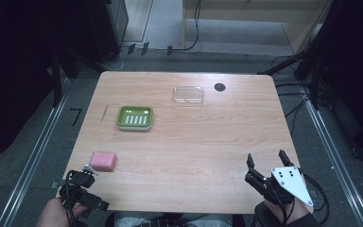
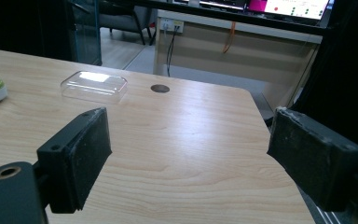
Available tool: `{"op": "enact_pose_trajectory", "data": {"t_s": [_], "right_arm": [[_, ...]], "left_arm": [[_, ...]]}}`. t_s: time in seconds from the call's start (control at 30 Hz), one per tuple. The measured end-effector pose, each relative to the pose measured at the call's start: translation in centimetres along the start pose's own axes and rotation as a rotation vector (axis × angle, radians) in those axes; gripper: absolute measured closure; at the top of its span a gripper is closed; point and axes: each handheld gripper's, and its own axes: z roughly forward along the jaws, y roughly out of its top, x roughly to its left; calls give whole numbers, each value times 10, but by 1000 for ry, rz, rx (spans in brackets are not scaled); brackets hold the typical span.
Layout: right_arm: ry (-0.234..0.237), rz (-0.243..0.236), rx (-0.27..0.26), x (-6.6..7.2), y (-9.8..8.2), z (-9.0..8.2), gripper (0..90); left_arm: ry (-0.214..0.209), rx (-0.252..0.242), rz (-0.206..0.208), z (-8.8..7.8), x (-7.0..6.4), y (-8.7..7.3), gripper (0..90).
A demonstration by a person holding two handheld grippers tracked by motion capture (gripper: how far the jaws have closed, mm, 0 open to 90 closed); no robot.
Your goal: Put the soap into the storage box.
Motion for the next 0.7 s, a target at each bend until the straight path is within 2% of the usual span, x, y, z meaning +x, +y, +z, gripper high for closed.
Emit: {"op": "enact_pose_trajectory", "data": {"t_s": [0.07, 0.1, 0.33, 0.5, 0.53, 0.57, 0.7], "right_arm": [[-1, 2, -1, 0, 0, 0, 128], [-2, 4, 1, 0, 0, 0, 128], [-3, 6, 1, 0, 0, -1, 128], [-4, 2, 0, 0, 0, -1, 128], [-7, 9, 5, -1, 0, -1, 128], [-8, 9, 2, -1, 0, -1, 128], [-8, 9, 3, -2, 0, -1, 128]], "left_arm": [[1, -2, 0, 0, 0, 0, 4], [-1, -1, 2, 0, 0, 0, 58], [2, 2, 8, 0, 0, 0, 60], [27, -23, 13, -1, -2, 1, 61], [45, -55, 18, -3, -3, 2, 61], [49, -63, 19, -4, -4, 2, 61], [58, -67, 21, -4, -3, 4, 68]]}}
